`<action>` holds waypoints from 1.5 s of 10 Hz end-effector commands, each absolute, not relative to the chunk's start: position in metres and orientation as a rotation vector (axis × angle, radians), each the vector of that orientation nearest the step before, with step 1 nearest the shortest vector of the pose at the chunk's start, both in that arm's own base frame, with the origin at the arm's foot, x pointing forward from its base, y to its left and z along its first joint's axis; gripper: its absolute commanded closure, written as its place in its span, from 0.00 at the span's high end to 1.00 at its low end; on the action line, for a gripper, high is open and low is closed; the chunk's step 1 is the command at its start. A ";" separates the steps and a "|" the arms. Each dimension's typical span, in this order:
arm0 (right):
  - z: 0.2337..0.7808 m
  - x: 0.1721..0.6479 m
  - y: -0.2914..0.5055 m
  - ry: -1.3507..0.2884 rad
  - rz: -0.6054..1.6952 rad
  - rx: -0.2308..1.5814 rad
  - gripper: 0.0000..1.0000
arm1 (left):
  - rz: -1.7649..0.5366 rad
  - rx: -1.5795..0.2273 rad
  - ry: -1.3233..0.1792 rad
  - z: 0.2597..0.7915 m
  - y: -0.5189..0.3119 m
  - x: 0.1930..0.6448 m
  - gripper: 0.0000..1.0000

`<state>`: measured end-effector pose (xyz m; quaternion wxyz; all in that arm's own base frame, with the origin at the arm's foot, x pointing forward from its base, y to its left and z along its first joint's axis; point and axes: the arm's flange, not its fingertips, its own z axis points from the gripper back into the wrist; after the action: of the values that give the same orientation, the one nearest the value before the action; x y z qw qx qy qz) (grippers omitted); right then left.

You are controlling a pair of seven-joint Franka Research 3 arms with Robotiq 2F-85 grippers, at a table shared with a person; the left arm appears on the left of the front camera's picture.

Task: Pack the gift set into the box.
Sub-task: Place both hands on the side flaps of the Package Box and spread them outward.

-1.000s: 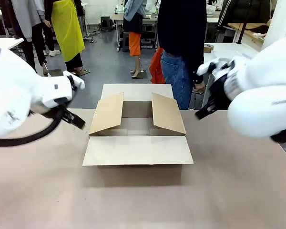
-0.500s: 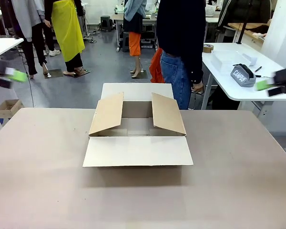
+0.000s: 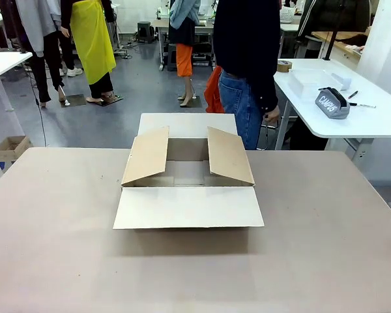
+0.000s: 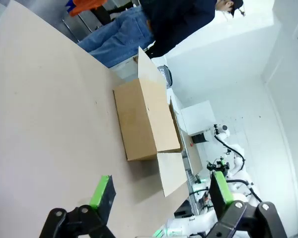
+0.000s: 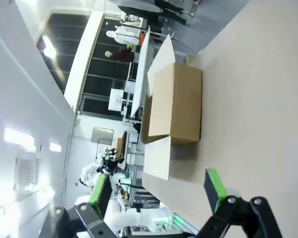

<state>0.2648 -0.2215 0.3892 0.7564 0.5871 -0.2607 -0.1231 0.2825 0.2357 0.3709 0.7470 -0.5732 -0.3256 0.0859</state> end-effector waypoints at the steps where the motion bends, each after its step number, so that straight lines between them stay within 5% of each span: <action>1: 0.440 0.271 -0.195 -0.601 -0.098 1.179 1.00 | 0.031 -1.143 -0.737 0.426 0.210 0.283 1.00; 7: 0.440 0.271 -0.195 -0.601 -0.098 1.179 1.00 | 0.037 -1.145 -0.713 0.432 0.208 0.289 1.00; 8: 0.443 0.272 -0.193 -0.572 -0.111 1.175 1.00 | -0.077 -1.018 -0.688 0.455 0.167 0.292 1.00; 11: 0.504 0.298 -0.007 -0.575 0.359 0.874 1.00 | -0.208 -0.842 -0.645 0.534 0.005 0.315 1.00; 15: 0.442 0.267 0.153 -0.494 0.673 0.667 1.00 | -0.307 -0.680 -0.286 0.509 -0.164 0.332 1.00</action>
<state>0.3032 0.1582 0.5206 0.8558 0.3274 -0.2251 0.3312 0.3074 -0.1686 0.5267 0.9082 -0.3412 -0.2024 -0.1336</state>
